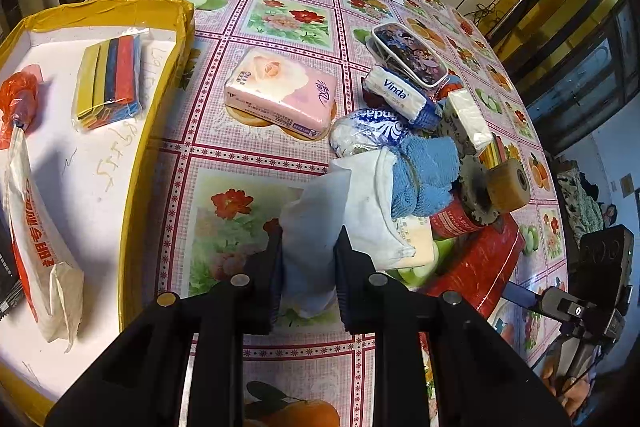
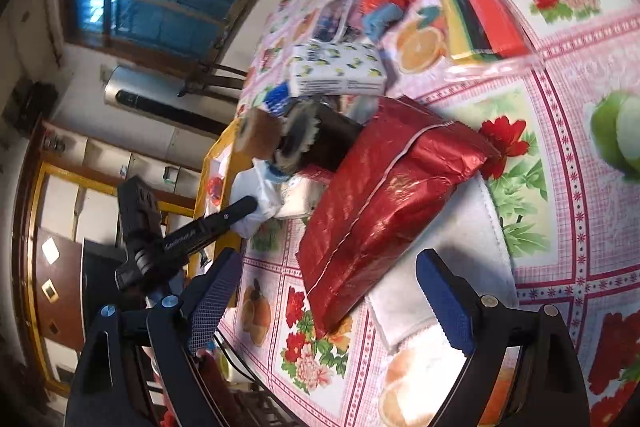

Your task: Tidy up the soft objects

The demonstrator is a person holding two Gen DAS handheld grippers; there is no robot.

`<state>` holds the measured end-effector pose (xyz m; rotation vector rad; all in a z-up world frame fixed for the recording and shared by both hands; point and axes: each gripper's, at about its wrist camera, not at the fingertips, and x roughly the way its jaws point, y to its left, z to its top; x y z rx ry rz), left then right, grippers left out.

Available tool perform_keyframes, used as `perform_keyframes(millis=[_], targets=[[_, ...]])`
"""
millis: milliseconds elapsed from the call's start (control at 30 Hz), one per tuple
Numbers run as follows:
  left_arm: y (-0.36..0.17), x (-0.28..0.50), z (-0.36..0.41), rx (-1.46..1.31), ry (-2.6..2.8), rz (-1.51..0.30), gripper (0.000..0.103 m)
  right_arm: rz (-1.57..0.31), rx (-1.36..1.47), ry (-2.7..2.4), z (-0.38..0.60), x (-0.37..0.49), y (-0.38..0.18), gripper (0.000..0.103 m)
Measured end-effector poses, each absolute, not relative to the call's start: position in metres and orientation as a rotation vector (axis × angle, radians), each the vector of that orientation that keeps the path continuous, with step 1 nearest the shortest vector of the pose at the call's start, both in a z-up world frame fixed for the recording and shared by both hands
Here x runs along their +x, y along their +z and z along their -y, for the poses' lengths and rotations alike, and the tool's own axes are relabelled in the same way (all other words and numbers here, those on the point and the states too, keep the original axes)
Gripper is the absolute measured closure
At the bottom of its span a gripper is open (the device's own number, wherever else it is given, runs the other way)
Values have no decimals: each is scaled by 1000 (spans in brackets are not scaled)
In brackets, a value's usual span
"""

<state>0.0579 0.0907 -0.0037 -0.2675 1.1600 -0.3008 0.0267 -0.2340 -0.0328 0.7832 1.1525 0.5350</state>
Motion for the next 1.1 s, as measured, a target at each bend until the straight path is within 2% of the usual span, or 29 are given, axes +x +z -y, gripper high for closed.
perform_keyframes(millis=[300,633,700,733,767,800,833,900,967,1100], targets=[[-12,59,-88,-276,-312,-1193,83,-1108,846,589,223,46,-43,11],[-14,60,-87,-282,-316,-1203,83,-1088,634,621,207,51,-32,10],[-15,60,-87,-287,-315,-1207,83,-1086,598,613,204,49,-30,14],[-15,60,-87,-288,-315,-1209,83,-1087,557,593,201,48,-28,23],[-16,61,-87,-289,-315,-1209,83,-1088,513,564,199,46,-27,38],[-16,61,-88,-291,-315,-1209,83,-1091,484,542,198,45,-26,48],[-16,61,-88,-293,-315,-1210,83,-1099,477,526,197,45,-28,66],[-17,62,-87,-298,-319,-1211,83,-1108,546,550,204,45,-36,68],[-17,62,-87,-297,-319,-1213,83,-1094,577,564,208,43,-36,74],[-17,62,-89,-298,-322,-1217,83,-1017,608,615,212,29,-15,80]])
